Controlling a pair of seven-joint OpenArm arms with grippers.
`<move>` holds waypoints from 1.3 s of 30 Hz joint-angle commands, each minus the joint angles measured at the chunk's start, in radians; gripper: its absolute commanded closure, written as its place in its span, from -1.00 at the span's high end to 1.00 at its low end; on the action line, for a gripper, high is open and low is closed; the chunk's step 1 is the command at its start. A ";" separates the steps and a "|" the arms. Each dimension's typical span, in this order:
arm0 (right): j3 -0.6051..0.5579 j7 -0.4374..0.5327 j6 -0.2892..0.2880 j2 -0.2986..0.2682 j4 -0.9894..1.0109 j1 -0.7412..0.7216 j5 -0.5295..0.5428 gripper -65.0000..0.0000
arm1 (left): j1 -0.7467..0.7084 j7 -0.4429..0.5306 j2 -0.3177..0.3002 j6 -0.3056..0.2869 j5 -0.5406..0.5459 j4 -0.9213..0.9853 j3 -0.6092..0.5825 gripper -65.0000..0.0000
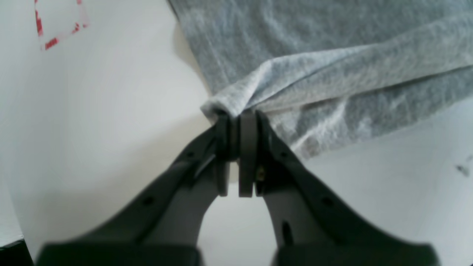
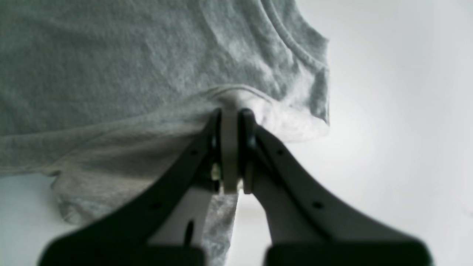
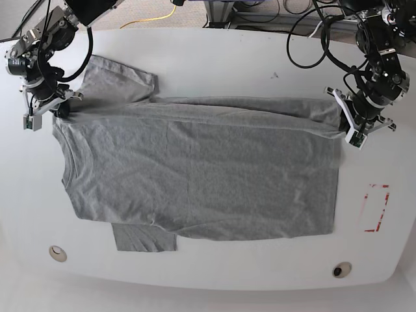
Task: Layout the t-shirt on the table in an organized manner, then fold the t-shirt properly
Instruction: 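Lift the shoulder edge with both grippers and fold it toward the hem, then open both grippers to release the folded edge and raise them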
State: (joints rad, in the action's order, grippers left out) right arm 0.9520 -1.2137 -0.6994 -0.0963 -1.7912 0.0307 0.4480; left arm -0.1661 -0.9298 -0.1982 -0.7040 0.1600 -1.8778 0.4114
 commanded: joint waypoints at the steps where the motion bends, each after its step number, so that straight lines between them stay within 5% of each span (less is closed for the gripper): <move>1: 0.002 0.021 0.001 -0.020 0.008 -0.044 0.010 -1.00 | 0.027 0.019 -0.014 0.006 0.011 0.005 0.002 -1.00; 31: -0.041 0.028 0.001 -0.130 0.327 -0.262 0.008 -0.95 | 0.259 0.019 -0.031 0.006 -0.081 0.314 -0.052 -1.00; 34: -0.041 0.028 0.001 -0.135 0.353 -0.265 0.008 -0.64 | 0.271 0.019 -0.040 0.006 -0.081 0.338 -0.079 -0.89; 39: -0.040 0.036 0.001 -0.147 0.370 -0.265 0.010 0.35 | 0.271 0.022 -0.057 0.006 -0.081 0.363 -0.088 -0.34</move>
State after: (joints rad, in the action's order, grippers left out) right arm 0.9096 -1.2053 -0.6960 -0.2192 -1.4094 -0.2150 0.4416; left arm 0.0891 -0.9234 -0.2371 -0.7040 0.0753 -1.5051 0.3176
